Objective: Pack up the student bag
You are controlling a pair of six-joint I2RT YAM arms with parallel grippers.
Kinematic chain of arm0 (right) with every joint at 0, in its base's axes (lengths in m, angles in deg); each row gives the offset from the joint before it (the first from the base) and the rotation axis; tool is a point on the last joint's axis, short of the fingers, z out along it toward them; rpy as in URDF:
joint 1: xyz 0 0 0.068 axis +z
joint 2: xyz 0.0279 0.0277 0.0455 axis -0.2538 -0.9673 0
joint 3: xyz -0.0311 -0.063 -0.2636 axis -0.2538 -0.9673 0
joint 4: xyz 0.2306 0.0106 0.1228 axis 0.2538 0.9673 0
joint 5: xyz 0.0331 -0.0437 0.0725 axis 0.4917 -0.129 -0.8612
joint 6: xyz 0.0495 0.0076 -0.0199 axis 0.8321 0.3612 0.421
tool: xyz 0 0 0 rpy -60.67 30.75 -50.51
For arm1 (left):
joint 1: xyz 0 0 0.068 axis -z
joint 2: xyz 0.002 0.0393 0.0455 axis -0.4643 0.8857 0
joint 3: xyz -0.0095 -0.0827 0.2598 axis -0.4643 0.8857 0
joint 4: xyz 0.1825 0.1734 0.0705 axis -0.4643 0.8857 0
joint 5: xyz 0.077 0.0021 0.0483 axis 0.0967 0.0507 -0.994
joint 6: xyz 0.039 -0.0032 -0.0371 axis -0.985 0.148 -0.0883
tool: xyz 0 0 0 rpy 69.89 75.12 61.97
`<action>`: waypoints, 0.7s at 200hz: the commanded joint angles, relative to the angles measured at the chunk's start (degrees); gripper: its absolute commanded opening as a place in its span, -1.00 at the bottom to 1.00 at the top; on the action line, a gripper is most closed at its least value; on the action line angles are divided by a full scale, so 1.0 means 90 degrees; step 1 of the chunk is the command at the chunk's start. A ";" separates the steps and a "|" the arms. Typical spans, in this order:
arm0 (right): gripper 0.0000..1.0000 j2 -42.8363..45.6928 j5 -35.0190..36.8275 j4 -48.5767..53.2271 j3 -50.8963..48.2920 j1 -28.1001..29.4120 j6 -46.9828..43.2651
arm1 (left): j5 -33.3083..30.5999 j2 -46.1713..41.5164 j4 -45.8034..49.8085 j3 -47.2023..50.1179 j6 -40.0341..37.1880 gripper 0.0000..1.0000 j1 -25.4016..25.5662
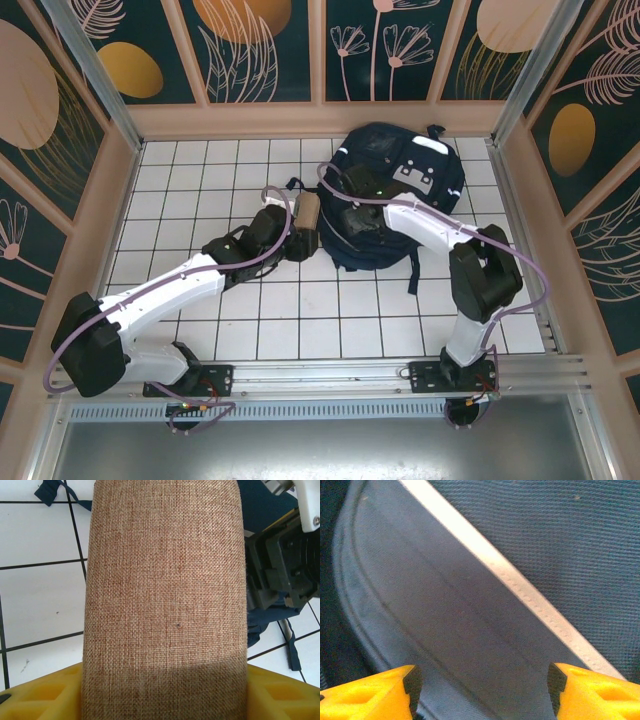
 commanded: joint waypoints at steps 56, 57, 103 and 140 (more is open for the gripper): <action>0.17 -0.0294 0.0871 -0.0096 -0.0111 -0.0013 -0.0192 | -0.0048 -0.0299 -0.0064 0.0100 0.0032 -0.31 -0.0064; 0.16 -0.0299 0.0889 -0.0100 -0.0107 -0.0013 -0.0192 | -0.0044 -0.0299 -0.0058 0.0100 0.0033 -0.31 -0.0069; -0.62 -0.0324 0.1014 -0.0337 -0.0233 -0.0036 -0.0240 | 0.0027 -0.0357 -0.0106 0.0080 0.0050 -0.30 -0.0064; -1.00 -0.0042 0.1058 -0.0311 0.0063 -0.0067 -0.0220 | 0.0360 -0.0087 -0.0256 0.0002 0.0039 -0.30 -0.0067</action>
